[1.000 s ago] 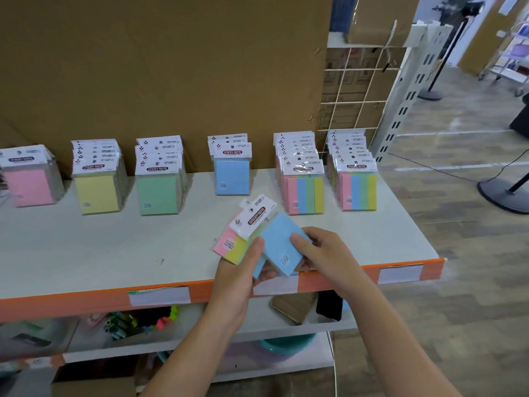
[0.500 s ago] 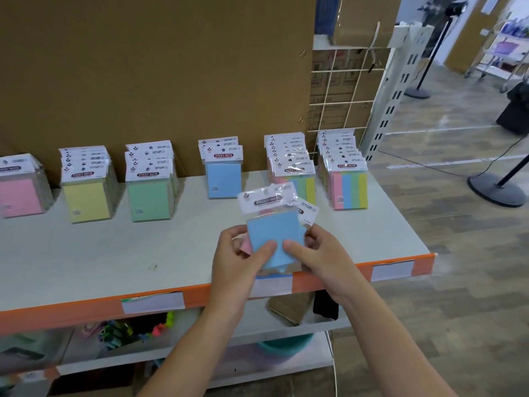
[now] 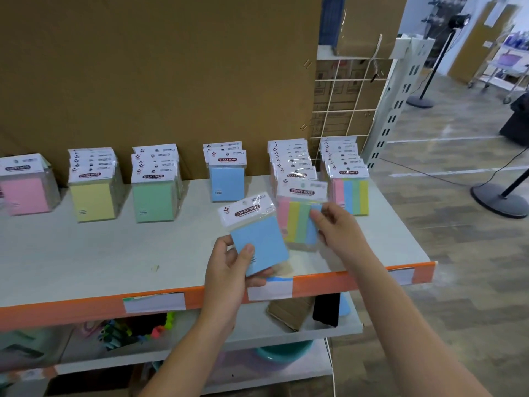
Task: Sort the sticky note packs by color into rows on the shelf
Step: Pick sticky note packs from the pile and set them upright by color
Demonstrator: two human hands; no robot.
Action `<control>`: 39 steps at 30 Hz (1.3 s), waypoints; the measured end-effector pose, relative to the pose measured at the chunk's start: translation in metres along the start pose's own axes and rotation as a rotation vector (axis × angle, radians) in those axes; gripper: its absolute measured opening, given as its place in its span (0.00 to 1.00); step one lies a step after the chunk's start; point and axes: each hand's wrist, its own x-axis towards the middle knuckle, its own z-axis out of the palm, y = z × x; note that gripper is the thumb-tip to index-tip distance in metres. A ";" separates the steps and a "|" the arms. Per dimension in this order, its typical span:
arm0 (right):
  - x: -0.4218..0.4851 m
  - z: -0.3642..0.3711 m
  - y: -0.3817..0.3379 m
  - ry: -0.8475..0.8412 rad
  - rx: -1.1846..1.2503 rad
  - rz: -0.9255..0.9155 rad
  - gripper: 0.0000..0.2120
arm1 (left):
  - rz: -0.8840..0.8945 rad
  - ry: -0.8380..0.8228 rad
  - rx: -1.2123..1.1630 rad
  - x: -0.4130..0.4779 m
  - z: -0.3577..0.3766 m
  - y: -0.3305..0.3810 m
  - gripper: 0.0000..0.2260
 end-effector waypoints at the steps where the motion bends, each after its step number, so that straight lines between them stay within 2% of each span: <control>1: 0.011 -0.004 -0.001 0.049 -0.082 -0.023 0.12 | -0.005 0.005 0.001 0.000 -0.002 -0.001 0.07; 5: 0.044 -0.003 0.003 0.103 -0.273 -0.007 0.03 | -0.019 0.030 0.025 -0.003 -0.007 -0.006 0.06; 6: 0.047 0.000 0.004 0.109 -0.286 0.020 0.07 | -0.018 0.033 0.026 -0.003 -0.007 -0.007 0.05; 9: 0.046 0.012 0.009 0.113 -0.308 0.043 0.30 | 0.004 0.051 0.028 -0.004 -0.011 -0.007 0.04; 12: 0.042 0.024 0.012 0.171 -0.374 0.058 0.37 | 0.009 0.075 0.031 -0.005 -0.017 -0.006 0.04; 18: 0.028 0.035 0.004 0.240 -0.369 0.027 0.31 | -0.006 0.070 0.046 -0.005 -0.027 -0.006 0.06; 21: 0.004 0.039 0.001 0.249 -0.269 0.030 0.17 | 0.000 0.035 0.027 -0.001 -0.033 -0.005 0.07; 23: -0.013 0.046 -0.005 0.079 -0.179 0.021 0.06 | 0.010 0.007 0.033 0.001 -0.038 -0.005 0.10; 25: -0.029 0.055 -0.013 -0.190 -0.069 0.008 0.04 | 0.040 -0.022 0.079 0.006 -0.043 -0.003 0.12; 27: -0.035 0.068 -0.020 -0.339 -0.096 -0.034 0.02 | 0.075 -0.053 0.138 0.012 -0.049 0.000 0.14; 30: -0.023 0.089 -0.025 -0.279 -0.157 -0.051 0.05 | 0.082 -0.058 0.233 0.024 -0.063 0.008 0.13; 34: 0.017 0.118 -0.035 -0.103 -0.117 0.000 0.11 | 0.140 0.019 0.559 0.039 -0.102 0.011 0.09; 37: 0.050 0.134 -0.035 -0.053 -0.239 0.024 0.06 | 0.112 0.036 0.554 0.043 -0.124 0.011 0.11; 39: 0.068 0.143 -0.034 -0.042 -0.274 0.037 0.09 | 0.098 0.006 0.524 0.044 -0.128 0.011 0.11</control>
